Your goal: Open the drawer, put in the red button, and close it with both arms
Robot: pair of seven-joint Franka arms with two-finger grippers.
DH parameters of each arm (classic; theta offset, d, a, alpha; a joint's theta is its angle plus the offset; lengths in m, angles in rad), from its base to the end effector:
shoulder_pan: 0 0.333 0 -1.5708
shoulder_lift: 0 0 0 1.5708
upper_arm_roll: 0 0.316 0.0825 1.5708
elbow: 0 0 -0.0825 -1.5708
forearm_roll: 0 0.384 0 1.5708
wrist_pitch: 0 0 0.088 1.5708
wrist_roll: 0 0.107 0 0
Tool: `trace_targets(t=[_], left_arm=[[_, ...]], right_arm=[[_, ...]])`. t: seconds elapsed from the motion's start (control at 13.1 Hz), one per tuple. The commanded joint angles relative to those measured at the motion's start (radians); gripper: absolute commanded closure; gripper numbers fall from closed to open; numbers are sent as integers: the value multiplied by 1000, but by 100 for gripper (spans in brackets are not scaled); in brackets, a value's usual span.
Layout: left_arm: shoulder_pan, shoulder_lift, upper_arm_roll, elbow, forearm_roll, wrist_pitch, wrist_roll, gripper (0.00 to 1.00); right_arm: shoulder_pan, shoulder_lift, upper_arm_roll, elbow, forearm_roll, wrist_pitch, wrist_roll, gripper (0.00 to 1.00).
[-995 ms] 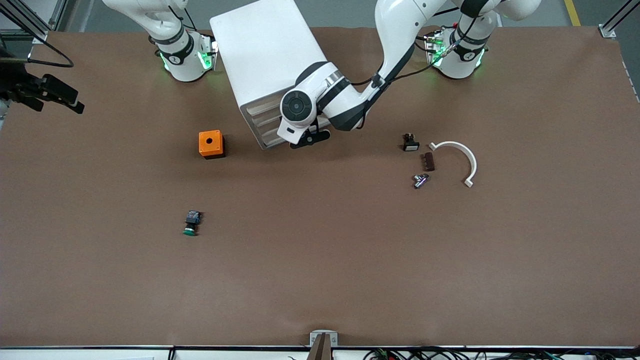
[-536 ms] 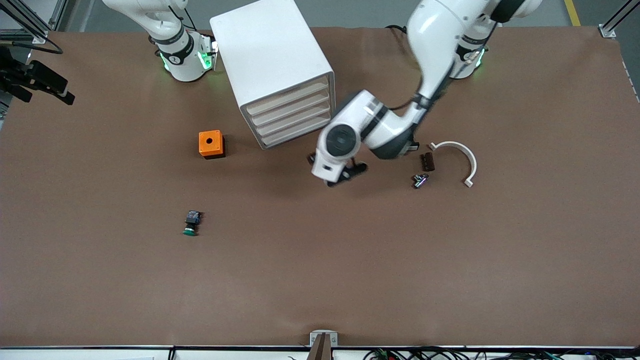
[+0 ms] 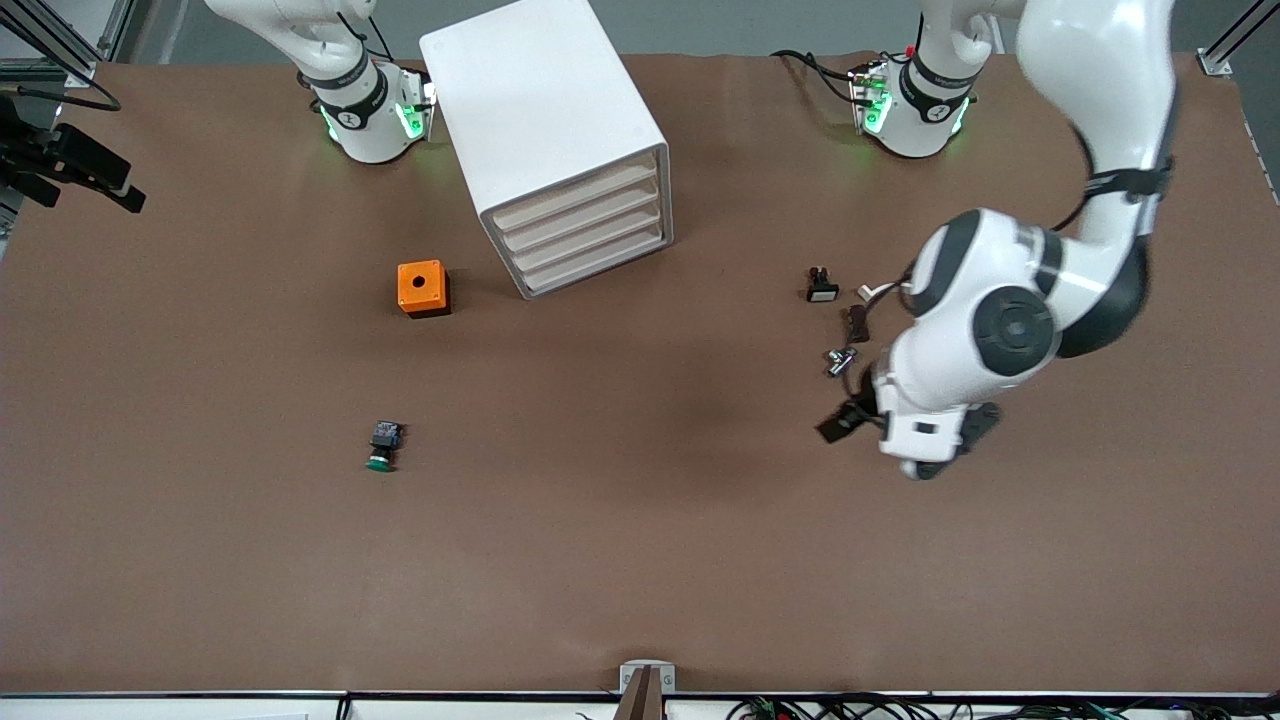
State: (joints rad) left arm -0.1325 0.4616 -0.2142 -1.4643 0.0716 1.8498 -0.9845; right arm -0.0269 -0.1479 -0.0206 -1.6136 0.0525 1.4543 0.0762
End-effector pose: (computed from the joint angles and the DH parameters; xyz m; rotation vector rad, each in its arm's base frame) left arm 0.6509 -0.2050 0.4152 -2.9651 -0.9735 0.1068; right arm 0.4947 -0.0183 0.6722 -3.0811 0.1815 0.0189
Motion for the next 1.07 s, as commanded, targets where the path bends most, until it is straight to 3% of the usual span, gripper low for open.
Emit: trace_targets(t=[0.0,0.23,0.54,0.84,0.99], left_arm=[[74,-101,-11,-25,137,-104,102,0],[193,-204,-16,-25,131,-175,424,0],[225,-329,-7,-31,79,-225,555,0],[75,-434,227,-66,14,-287,783,0],[66,-489,262,-114,-58,-290,828,0]], right_arm=[[-1,11,2,31,-20,-20,11,0],[-1,11,2,35,-23,-20,11,0],[-1,11,2,35,-23,-20,11,0],[-1,11,2,37,-23,-20,11,0],[-1,11,2,37,-23,-20,11,0]])
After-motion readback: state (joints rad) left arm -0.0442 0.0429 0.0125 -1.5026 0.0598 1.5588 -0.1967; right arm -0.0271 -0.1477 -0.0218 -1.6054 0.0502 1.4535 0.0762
